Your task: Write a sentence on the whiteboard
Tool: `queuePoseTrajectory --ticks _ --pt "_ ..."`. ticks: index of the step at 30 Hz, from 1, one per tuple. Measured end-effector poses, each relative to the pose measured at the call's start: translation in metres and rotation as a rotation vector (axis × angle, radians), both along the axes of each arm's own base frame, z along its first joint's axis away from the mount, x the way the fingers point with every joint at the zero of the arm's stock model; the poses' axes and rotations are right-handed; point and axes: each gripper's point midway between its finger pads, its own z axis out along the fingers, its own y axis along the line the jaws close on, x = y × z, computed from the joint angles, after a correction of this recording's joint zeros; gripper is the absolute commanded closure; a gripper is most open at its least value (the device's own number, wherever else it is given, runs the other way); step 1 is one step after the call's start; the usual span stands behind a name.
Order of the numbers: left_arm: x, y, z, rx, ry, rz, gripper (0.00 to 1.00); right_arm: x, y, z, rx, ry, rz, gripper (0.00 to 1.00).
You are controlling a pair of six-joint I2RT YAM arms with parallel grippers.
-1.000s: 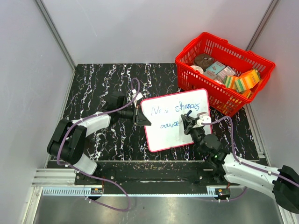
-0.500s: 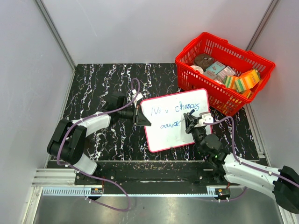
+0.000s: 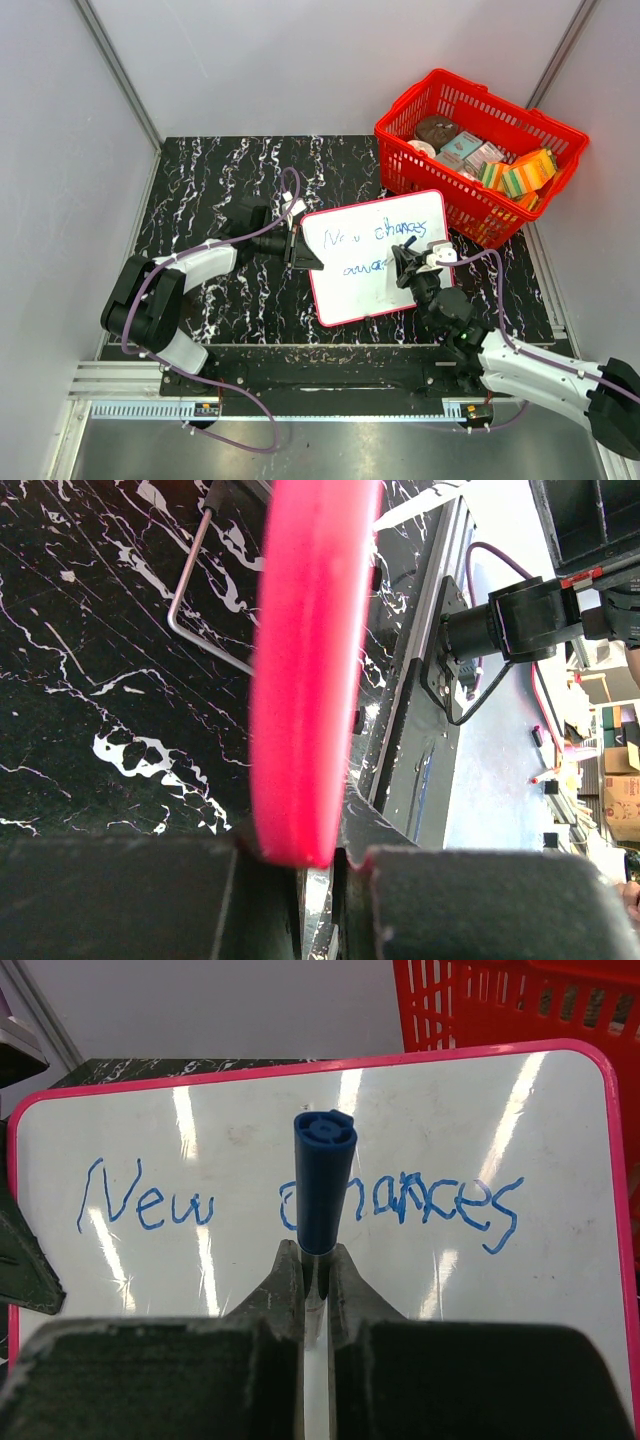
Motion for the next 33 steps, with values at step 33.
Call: queuePoseTrajectory --ticks 33 --pt "0.000 -0.001 0.000 0.001 -0.012 -0.007 1.00 -0.002 -0.010 0.018 0.025 -0.041 -0.032 1.00"
